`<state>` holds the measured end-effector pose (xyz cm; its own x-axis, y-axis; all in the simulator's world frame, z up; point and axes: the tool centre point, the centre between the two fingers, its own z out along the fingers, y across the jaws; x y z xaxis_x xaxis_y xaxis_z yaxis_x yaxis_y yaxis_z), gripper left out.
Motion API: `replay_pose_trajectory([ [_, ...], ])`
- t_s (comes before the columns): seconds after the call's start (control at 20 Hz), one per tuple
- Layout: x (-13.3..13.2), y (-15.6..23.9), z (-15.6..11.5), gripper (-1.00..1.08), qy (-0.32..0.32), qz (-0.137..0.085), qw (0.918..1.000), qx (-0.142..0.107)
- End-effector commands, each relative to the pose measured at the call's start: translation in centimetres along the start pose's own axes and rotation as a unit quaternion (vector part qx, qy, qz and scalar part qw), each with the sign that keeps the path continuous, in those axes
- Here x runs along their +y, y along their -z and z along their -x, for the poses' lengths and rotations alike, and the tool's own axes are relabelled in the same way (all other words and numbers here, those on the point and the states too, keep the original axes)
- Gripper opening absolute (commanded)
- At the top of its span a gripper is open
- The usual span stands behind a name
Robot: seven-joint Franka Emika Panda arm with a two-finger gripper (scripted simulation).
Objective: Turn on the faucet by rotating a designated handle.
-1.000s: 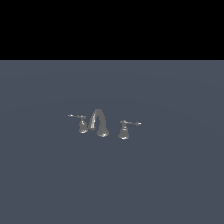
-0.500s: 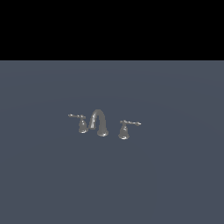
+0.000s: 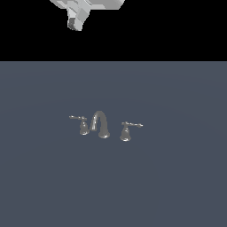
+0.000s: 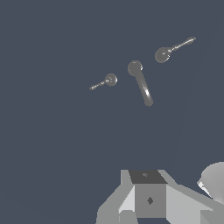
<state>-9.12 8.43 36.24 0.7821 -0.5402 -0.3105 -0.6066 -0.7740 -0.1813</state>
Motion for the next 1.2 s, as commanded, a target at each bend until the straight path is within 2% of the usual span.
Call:
replay_pose_trajectory([
  [0.0,-1.1,-1.8,-1.2,-1.00,-0.041,-0.002,0.9991,-0.008],
  [0.25,-3.1,-5.6,-3.5,-1.00,-0.123,0.001,0.9923,-0.016],
  [0.55,-4.8,-10.4,-6.2,-1.00,-0.221,0.009,0.9753,-0.010],
  [0.85,-6.0,-15.0,-8.8,-1.00,-0.313,0.018,0.9493,0.012],
  [1.15,-6.8,-19.3,-11.3,-1.00,-0.398,0.023,0.9158,0.050],
])
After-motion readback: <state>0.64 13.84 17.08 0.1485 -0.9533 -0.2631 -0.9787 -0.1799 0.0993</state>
